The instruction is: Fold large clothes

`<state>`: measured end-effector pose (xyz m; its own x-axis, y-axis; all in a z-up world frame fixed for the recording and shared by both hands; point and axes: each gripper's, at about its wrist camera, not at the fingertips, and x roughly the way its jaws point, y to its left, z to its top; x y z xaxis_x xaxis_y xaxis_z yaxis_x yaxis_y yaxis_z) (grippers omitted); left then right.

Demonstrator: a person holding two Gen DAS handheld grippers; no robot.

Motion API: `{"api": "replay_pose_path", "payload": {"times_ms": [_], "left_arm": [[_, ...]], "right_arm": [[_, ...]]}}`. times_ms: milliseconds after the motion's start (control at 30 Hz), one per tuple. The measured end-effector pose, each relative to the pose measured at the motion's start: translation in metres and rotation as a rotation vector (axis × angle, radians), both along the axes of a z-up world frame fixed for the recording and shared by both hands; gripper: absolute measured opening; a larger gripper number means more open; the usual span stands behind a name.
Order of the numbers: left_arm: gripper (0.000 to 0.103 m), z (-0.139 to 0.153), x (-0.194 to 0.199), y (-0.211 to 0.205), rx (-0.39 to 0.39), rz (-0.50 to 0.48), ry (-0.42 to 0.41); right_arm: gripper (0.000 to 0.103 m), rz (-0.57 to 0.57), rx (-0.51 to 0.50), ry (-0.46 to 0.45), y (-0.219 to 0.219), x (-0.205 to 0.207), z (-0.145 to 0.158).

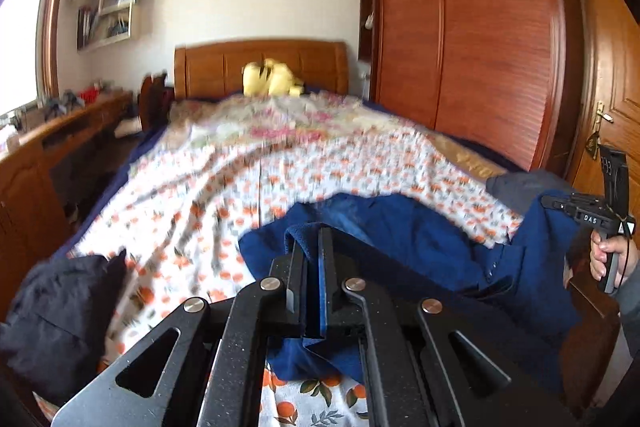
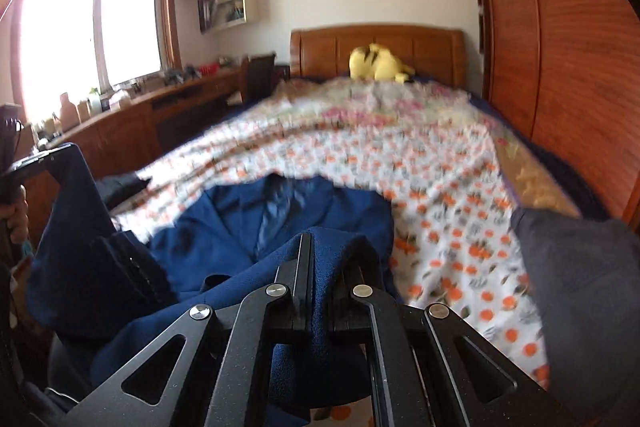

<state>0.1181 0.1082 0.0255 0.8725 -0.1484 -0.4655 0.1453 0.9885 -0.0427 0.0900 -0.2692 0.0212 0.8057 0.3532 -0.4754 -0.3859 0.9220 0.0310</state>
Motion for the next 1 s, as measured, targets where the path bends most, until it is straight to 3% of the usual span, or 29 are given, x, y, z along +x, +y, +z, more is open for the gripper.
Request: {"api": "replay_pose_path", "payload": {"times_ms": [133, 367, 600, 767, 1000], "left_arm": [[0.004, -0.031, 0.027, -0.003, 0.017, 0.036, 0.055], [0.004, -0.045, 0.063, 0.008, -0.014, 0.081, 0.070], [0.004, -0.045, 0.090, 0.018, -0.027, 0.130, 0.024], [0.004, -0.047, 0.106, 0.026, -0.038, 0.136, 0.020], [0.004, -0.024, 0.139, 0.036, 0.015, 0.157, 0.007]], "right_arm": [[0.004, -0.015, -0.018, 0.064, 0.010, 0.032, -0.033], [0.004, -0.047, -0.019, 0.081, 0.024, 0.096, -0.039], [0.004, -0.130, -0.075, -0.036, 0.045, 0.144, -0.015], [0.004, -0.140, -0.138, -0.033, 0.074, 0.168, -0.018], [0.004, -0.228, -0.172, -0.080, 0.094, 0.253, 0.006]]}}
